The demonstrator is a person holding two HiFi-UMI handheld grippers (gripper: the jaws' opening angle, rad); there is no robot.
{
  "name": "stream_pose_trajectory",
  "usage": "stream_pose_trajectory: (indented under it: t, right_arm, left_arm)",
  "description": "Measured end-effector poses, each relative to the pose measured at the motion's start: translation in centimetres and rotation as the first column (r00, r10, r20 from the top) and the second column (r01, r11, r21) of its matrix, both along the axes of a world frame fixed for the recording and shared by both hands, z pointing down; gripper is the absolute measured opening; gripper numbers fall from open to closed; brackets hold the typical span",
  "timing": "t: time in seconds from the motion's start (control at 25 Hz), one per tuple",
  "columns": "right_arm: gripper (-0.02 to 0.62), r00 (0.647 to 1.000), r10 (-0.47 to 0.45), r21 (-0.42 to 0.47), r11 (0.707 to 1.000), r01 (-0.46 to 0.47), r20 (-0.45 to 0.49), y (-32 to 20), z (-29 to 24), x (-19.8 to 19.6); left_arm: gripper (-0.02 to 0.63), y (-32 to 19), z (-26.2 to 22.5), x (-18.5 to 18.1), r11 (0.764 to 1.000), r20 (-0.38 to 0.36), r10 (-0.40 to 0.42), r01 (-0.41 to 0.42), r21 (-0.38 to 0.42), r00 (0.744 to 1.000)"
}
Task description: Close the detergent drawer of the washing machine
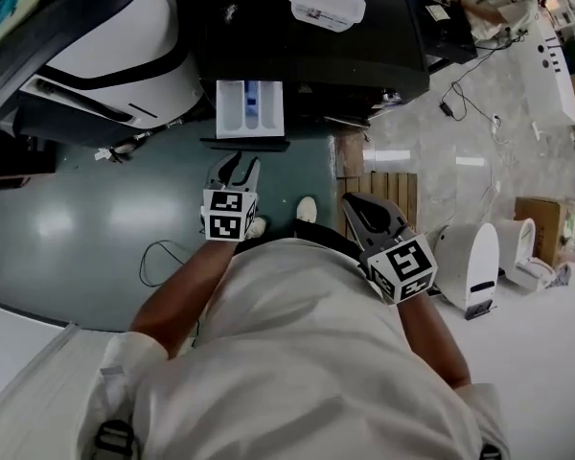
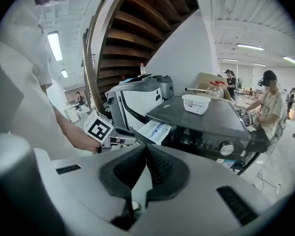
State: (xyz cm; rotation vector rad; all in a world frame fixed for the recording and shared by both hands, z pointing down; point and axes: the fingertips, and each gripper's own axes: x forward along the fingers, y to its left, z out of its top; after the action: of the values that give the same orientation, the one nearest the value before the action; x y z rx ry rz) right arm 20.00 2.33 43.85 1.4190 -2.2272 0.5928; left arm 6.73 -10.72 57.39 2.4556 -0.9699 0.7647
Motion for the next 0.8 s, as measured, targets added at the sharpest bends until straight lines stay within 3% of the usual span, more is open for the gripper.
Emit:
stream_pose_trajectory:
  t: [0.4,0.8]
  right_arm:
    - [0.006,0.987,-0.158,-0.004,0.987,0.158,0.039,-1.3,0.9,4.0]
    - [0.006,0.963,-0.262,-0.022,0.964,0.264,0.069,-1.3,2.5,7.7]
  left_arm:
    - [0.147,-1.3,0.7,0.3,0.984,0.07,-0.174,0.17,0.052,0.982]
    - [0.152,-1.6,1.1,0.6,0.956,0.071,-0.289,0.283,0.08,0.955]
